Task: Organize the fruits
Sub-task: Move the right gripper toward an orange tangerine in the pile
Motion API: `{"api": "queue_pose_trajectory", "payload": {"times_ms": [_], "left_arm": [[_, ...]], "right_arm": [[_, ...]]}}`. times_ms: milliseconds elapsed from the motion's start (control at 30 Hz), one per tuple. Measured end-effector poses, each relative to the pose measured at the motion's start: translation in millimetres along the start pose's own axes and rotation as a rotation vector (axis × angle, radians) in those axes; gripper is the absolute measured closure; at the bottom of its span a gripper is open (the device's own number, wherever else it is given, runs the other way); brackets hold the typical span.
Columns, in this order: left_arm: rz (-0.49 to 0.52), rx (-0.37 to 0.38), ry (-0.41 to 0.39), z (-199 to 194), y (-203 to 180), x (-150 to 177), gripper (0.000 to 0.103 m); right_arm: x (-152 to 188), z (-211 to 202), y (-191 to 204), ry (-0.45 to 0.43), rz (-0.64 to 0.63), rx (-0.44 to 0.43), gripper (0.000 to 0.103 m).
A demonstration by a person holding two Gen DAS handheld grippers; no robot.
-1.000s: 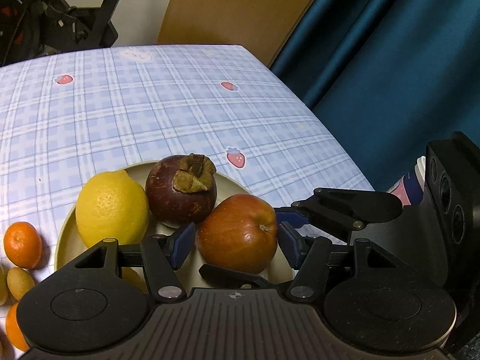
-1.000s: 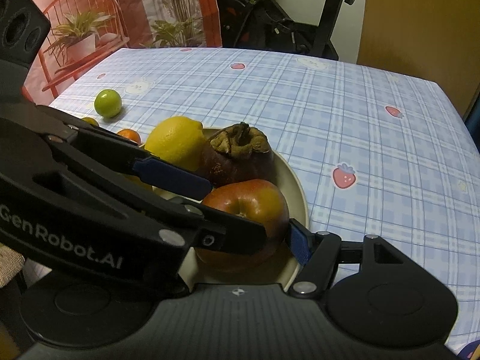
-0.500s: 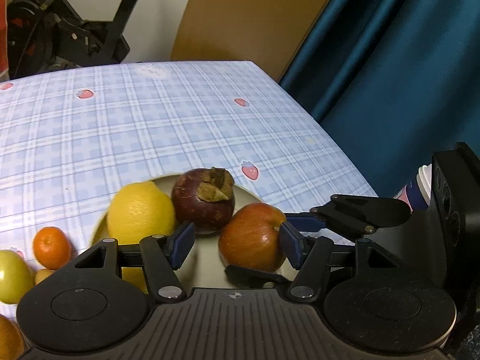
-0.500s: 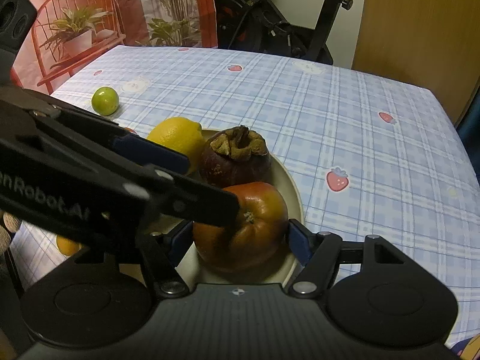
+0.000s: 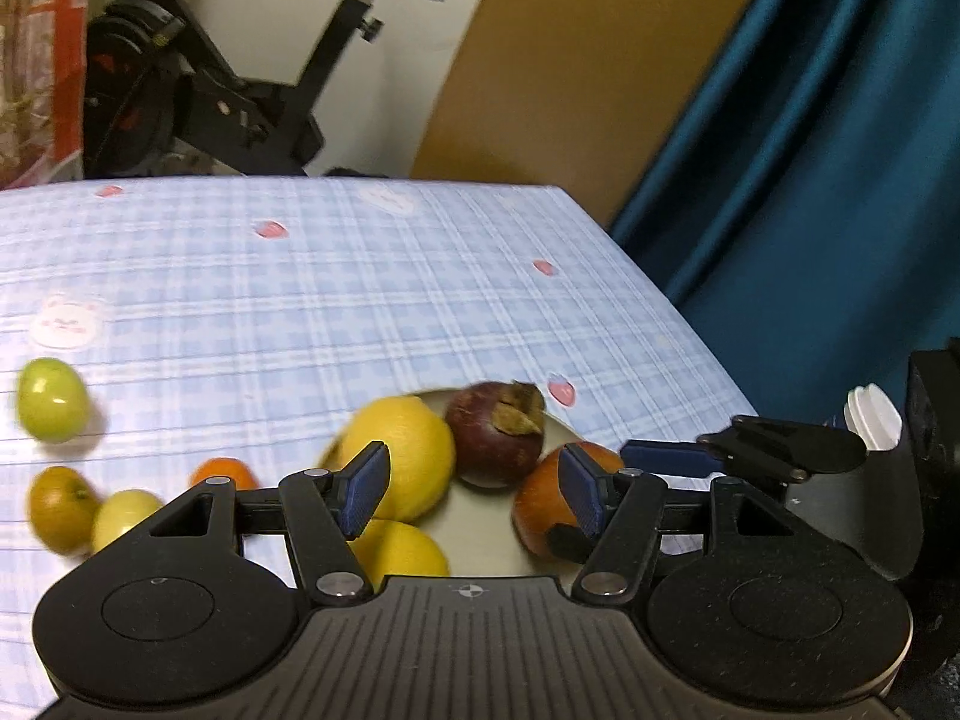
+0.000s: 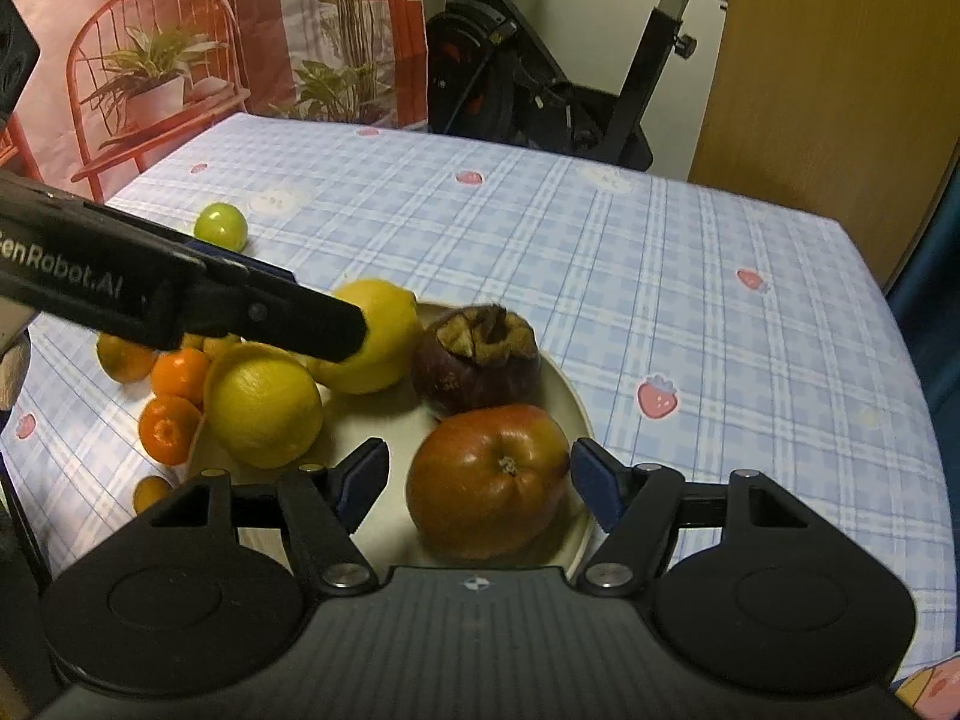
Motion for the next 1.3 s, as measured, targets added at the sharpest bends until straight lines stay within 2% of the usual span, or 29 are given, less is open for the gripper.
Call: {"api": "queue_pose_trajectory", "payload": {"times_ms": [167,500,700,900,1000,1300], "left_arm": [[0.008,-0.052,-0.054,-30,19,-11,0.038],[-0.01,-0.238,-0.176,-104,82,-27,0.038],[-0.022,-0.334,-0.228,-133,104,-21,0.038],[0.021,-0.4,-0.271,-155,112,-11,0.038],[0.009,-0.406,-0.279,-159,114,-4,0.038],[-0.015,-0.404,-0.258,-154,118,21,0.038]], "right_arm": [[-14,-11,12,-0.062,0.0,-0.017,0.033],[-42,-21,59,-0.196,-0.003,-0.076,0.033],[-54,-19,95,-0.289,0.043,-0.105,0.035],[-47,-22,119,-0.365,0.079,-0.117,0.041],[-36,-22,123,-0.361,0.079,-0.116,0.045],[-3,-14,124,-0.268,0.091,-0.176,0.048]]}}
Point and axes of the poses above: each gripper's, at about its wrist camera, not at the fingertips, and z roughly the way its jaws point, y to its left, x to its underside, the point moved 8 cm from there along z, roughly the way its jaws point, and after that the axes turned 13 degrees about -y, right-handed, at the moved point
